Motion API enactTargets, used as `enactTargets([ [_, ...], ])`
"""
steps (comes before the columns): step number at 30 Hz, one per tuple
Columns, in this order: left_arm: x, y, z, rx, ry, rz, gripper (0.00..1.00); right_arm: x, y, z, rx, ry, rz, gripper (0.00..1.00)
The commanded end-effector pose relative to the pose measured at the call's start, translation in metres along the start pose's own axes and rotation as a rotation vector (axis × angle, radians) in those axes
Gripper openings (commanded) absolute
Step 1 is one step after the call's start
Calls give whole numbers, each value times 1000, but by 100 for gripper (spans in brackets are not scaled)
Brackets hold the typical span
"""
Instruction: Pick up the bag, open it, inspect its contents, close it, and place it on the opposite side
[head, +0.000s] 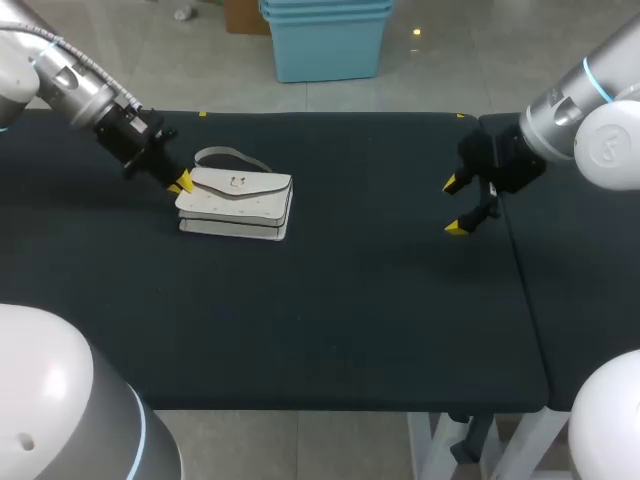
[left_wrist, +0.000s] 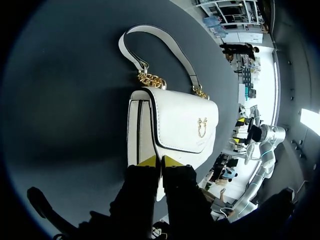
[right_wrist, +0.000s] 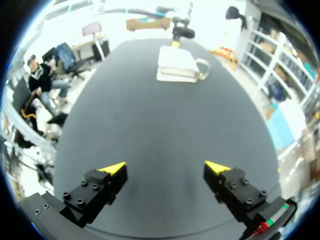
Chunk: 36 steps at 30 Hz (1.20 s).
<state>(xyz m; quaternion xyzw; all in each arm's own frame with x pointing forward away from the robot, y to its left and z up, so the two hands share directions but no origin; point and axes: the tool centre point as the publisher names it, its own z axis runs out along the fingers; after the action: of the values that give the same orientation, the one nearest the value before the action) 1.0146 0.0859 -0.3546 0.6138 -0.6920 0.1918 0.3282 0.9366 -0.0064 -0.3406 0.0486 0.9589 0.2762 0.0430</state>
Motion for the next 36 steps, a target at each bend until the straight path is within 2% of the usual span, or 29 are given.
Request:
enactTargets([
  [1,10,2,14,-20,19,17,0,-1,0,0,-1,2,-1,100],
  [7,37,4,37,-38,33,61,0,-1,0,0,-1,2,-1,100],
  [15,70,7,72,16,18,45,0,-1,0,0,-1,2,-1,100],
  [23,98,11,100,10,63,52,0,-1,0,0,-1,2,-1,100],
  [27,112,13,112,-20,95,70,0,-1,0,0,-1,2,-1,100],
  [34,132,22,135,-9,111,62,0,-1,0,0,-1,2,-1,100],
  [36,136,24,141,23,114,49,0,-1,0,0,-1,2,-1,100],
])
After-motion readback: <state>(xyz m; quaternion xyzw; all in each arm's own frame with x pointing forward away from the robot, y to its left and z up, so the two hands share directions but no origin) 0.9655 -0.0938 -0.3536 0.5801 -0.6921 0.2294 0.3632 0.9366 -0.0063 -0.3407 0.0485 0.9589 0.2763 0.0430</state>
